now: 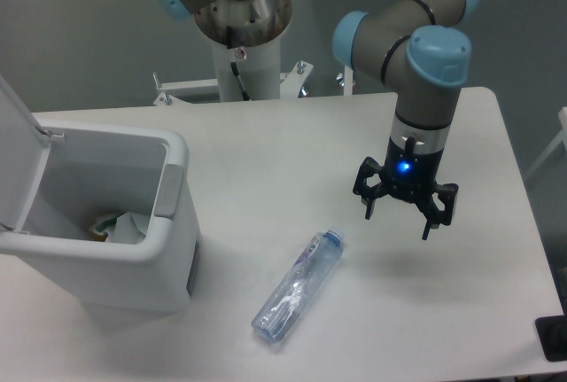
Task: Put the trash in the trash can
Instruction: 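Raise the empty gripper away from the bin toward the bottle, then lower the open gripper around the clear water bottle's middle, then close the gripper on the bottle and lift it up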
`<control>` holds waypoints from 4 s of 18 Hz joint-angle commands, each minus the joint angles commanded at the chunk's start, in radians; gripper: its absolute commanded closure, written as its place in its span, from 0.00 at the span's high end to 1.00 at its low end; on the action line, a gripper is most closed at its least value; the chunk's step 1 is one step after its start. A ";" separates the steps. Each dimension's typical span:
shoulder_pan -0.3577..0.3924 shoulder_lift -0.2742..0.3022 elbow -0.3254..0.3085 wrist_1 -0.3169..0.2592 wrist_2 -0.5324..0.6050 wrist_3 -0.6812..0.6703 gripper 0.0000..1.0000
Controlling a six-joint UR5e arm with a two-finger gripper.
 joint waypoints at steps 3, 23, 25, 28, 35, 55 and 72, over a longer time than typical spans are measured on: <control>-0.032 -0.032 0.018 0.002 -0.006 -0.099 1.00; -0.330 -0.212 0.152 0.009 0.122 -0.391 1.00; -0.347 -0.233 0.170 0.011 0.149 -0.393 1.00; -0.355 -0.259 0.187 0.012 0.161 -0.393 1.00; -0.381 -0.308 0.229 0.020 0.251 -0.391 1.00; -0.402 -0.305 0.253 0.020 0.324 -0.391 0.31; -0.270 -0.167 0.347 0.017 0.008 -0.471 0.18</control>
